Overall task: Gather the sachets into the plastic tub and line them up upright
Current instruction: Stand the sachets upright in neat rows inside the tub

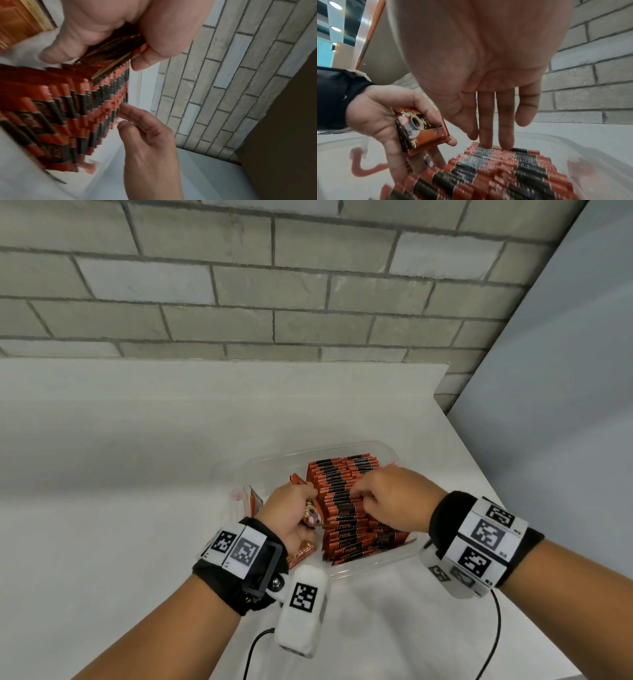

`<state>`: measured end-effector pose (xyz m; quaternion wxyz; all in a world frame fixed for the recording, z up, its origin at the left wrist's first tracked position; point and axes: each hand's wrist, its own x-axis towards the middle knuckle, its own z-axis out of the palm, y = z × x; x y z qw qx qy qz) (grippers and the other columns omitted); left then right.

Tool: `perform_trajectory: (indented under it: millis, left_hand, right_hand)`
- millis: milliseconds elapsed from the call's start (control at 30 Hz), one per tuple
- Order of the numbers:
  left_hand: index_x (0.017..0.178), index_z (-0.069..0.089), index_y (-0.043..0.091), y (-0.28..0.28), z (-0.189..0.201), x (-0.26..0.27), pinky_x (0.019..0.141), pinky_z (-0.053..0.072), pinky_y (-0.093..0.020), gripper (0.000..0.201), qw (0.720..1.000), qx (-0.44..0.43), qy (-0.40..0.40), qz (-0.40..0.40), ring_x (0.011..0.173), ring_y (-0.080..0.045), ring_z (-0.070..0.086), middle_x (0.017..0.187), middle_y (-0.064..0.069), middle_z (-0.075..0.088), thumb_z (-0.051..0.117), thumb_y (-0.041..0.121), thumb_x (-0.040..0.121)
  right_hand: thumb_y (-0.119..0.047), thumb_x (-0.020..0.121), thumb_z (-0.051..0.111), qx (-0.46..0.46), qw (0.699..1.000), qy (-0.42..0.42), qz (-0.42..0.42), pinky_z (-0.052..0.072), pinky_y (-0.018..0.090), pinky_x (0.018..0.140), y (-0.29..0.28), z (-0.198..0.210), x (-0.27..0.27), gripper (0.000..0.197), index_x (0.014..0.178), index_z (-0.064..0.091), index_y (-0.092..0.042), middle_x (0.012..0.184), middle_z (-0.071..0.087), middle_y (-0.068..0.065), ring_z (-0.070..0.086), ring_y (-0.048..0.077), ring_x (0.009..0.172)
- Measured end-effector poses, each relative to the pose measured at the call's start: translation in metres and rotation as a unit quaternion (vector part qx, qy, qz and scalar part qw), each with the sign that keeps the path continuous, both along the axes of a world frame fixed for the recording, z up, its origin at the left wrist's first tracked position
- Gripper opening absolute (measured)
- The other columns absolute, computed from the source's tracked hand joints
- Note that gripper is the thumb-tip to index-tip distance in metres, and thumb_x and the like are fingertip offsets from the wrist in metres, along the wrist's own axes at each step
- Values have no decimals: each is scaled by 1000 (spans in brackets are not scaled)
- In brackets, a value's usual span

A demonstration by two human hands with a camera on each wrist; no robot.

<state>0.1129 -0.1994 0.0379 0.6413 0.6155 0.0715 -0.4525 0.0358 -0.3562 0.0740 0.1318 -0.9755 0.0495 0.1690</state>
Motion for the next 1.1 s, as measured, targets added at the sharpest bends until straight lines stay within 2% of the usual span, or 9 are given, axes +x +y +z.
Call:
perform_trajectory:
  millis: [100,233,333,467,633,767,867,933,1100]
  left_hand:
    - [80,59,10,-6,9,5,61,41,-33,20,1000,-5,-6,8,57,-21,56,60,-5,63,46,7,95]
    - [82,60,7,-13,11,8,61,46,-34,20,1000,4,13,10,66,-26,60,72,-11,64,44,5,95]
    - [98,60,3,-14,7,8,57,47,-36,16,999,4,33,16,78,-28,62,88,-15,66,44,6,96]
    - [96,61,1,-12,3,11,37,48,-27,17,998,-2,42,44,79,-30,63,91,-18,66,44,3,94]
    - [98,60,2,-13,2,14,51,47,-33,16,998,-7,47,42,73,-28,63,87,-16,66,44,4,94]
    - [89,60,2,-11,0,16,52,50,-35,16,997,-13,54,51,69,-29,63,79,-16,65,44,2,93]
    - [95,59,1,-12,-2,16,62,51,-41,15,997,-8,54,56,76,-31,63,87,-19,65,45,3,93]
    - [95,59,0,-12,-1,14,62,50,-39,14,997,-7,52,59,79,-32,62,91,-19,65,46,3,93]
    - [86,59,3,-15,-1,21,66,42,-34,14,996,-7,35,79,69,-26,58,75,-13,62,46,3,92]
  right_hand:
    - [-17,95,40,-32,998,47,4,51,35,82,5,4,10,26,103,65,-12,98,67,3,61,20,87]
    - [-15,95,41,-70,991,114,25,45,28,63,18,1,14,20,94,60,-6,83,59,4,57,21,77]
    - [-14,96,42,-78,986,140,35,44,25,62,27,-4,15,21,100,61,-6,88,60,6,56,21,77]
    - [-12,95,40,-25,992,122,10,47,30,69,24,-3,18,18,92,58,-6,86,60,7,57,24,80]
    - [-11,94,41,-44,991,126,7,40,26,59,27,-5,24,14,86,51,-10,73,49,1,52,21,74]
    - [-11,95,40,-33,992,118,2,40,26,59,26,-4,29,19,78,49,-10,73,49,1,51,21,74]
    - [-11,95,41,-38,991,125,6,39,25,58,27,-6,31,24,72,47,-12,72,49,1,50,20,72]
    - [-11,95,41,-38,991,131,6,41,27,61,28,-7,31,21,75,49,-10,73,52,3,51,20,72]
    - [-8,94,39,-15,994,105,-30,42,28,62,22,-1,41,18,80,51,-9,76,51,3,53,21,75]
